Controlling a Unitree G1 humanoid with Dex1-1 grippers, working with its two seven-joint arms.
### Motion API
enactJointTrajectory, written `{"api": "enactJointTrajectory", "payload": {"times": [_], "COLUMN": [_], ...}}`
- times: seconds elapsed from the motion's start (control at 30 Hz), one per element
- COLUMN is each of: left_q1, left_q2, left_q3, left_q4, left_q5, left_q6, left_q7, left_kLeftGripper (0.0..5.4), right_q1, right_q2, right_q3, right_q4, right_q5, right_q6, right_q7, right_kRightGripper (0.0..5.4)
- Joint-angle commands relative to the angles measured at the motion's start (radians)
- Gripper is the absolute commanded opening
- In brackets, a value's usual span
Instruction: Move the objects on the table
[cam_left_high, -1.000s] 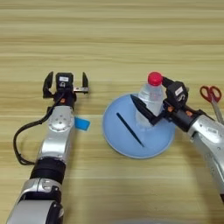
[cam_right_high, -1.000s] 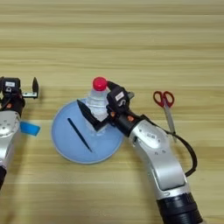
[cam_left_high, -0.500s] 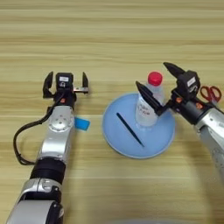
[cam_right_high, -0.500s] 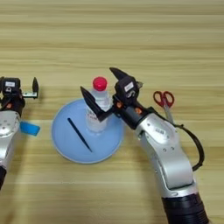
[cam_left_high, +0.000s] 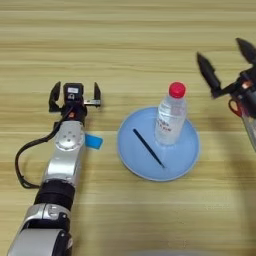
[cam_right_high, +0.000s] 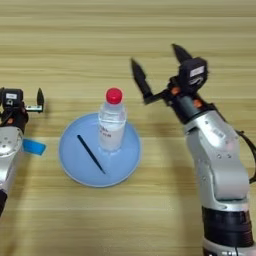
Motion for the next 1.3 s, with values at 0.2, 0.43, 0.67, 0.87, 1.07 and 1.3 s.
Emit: {"api": "enactJointTrajectory", "payload": {"times": [0.2,0.43,0.67,0.87,1.07,1.3], "left_q1": [-0.003,0.002,0.002,0.002,0.004,0.007], "left_q2": [0.004,0.005,0.006,0.007,0.009,0.011], "left_q3": [0.005,0.006,0.007,0.008,0.009,0.007], "left_q4": [0.003,-0.004,-0.006,-0.006,-0.011,-0.017], "left_q5": [-0.003,-0.004,-0.005,-0.006,-0.006,-0.005], "left_q6": [-0.009,-0.008,-0.006,-0.007,-0.006,-0.009], "left_q7": [0.0,-0.003,-0.005,-0.006,-0.009,-0.013], "left_kLeftGripper": [5.4,5.4,5.4,5.4,5.4,5.4], "right_q1": [-0.111,-0.145,-0.149,-0.139,-0.129,-0.118], "right_q2": [-0.065,-0.055,-0.045,-0.022,-0.011,-0.006], "right_q3": [-0.112,-0.077,-0.061,-0.023,0.003,0.027], "right_q4": [0.38,0.598,0.654,0.695,0.687,0.678], "right_q5": [-0.126,-0.148,-0.152,-0.165,-0.16,-0.162], "right_q6": [-0.139,-0.205,-0.247,-0.26,-0.248,-0.249], "right_q7": [-0.144,-0.124,-0.128,-0.117,-0.098,-0.083], "right_kRightGripper": [5.37,5.37,5.37,5.37,5.37,5.37]}}
